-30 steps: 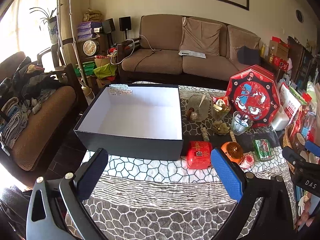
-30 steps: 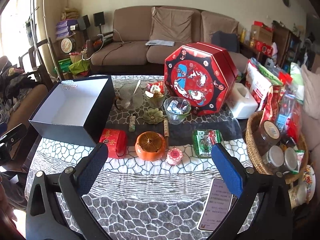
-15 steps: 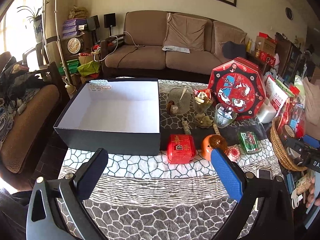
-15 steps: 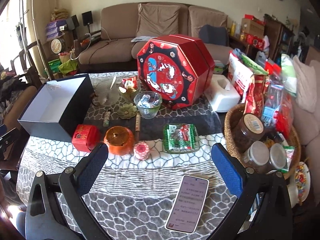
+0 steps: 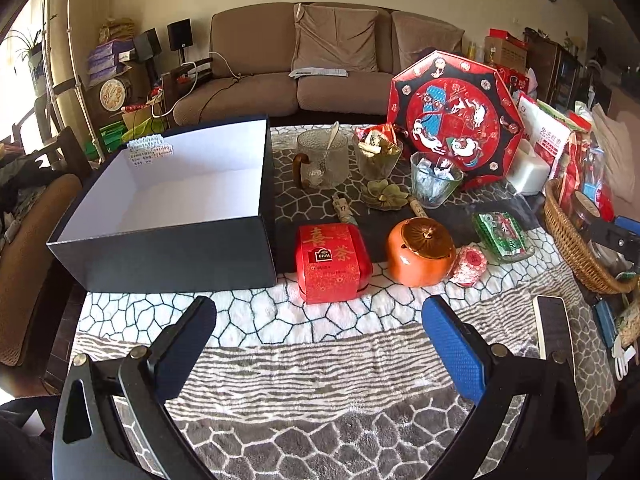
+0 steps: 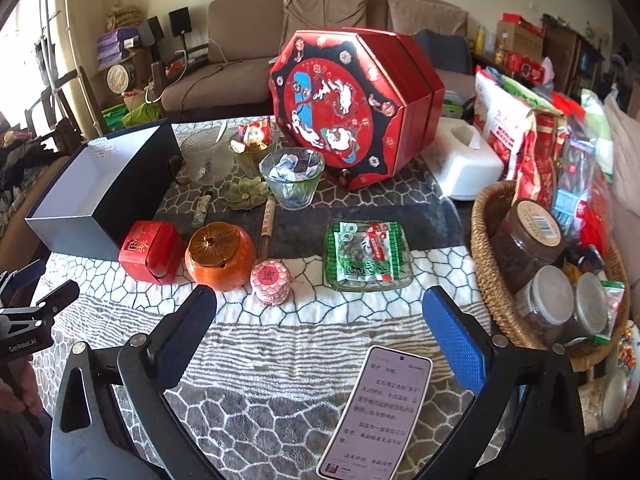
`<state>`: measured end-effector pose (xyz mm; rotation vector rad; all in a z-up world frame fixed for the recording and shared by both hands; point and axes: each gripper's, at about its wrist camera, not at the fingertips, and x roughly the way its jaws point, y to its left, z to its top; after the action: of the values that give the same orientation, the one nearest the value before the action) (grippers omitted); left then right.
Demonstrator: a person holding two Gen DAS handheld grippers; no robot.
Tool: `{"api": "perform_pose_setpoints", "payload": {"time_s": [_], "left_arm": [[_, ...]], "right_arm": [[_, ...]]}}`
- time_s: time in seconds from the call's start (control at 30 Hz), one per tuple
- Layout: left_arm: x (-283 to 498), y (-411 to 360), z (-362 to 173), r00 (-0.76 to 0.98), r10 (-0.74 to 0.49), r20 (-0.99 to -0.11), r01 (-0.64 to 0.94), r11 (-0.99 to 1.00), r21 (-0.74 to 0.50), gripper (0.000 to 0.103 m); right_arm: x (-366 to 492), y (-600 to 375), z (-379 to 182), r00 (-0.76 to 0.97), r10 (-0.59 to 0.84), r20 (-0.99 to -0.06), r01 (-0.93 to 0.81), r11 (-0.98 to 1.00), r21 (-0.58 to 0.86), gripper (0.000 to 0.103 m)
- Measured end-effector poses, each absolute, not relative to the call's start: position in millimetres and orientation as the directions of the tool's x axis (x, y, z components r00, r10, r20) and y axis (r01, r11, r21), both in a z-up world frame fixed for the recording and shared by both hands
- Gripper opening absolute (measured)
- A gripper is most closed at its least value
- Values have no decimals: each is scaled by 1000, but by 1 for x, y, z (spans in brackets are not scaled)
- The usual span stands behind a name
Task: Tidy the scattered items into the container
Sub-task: 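Move both tools toward the red tea tin and orange pumpkin jar, then grasp the red CHALI tea tin with the left gripper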
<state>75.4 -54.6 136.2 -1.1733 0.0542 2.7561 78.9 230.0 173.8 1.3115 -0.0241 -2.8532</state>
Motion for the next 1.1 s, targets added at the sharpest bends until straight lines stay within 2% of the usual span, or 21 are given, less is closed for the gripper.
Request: {"api": "perform_pose_setpoints", "payload": {"time_s": [0.13, 0.4, 0.57, 0.83, 1.1], "left_arm": [[65, -55, 117, -668, 160, -727, -146, -986, -83, 103], [42, -47, 83, -656, 157, -738, -122, -987, -101, 103], [34, -39, 70, -698, 109, -708, -87, -994, -68, 103], [20, -32, 49, -726, 78, -684, -17, -995, -96, 103], [6, -8, 30, -727, 9, -687, -10, -1000, -2, 103]], "right_arm": [[67, 216, 157, -642, -55, -764, 36, -998, 42, 103], [53, 212, 131, -641, -94, -762, 18, -994, 107, 103], [53, 212, 123, -668, -64, -741, -11, -995, 96, 103], [46, 200, 105, -657, -95, -748, -5, -992, 130, 103], [45, 197, 96, -641, -96, -762, 7, -993, 119, 103]]}}
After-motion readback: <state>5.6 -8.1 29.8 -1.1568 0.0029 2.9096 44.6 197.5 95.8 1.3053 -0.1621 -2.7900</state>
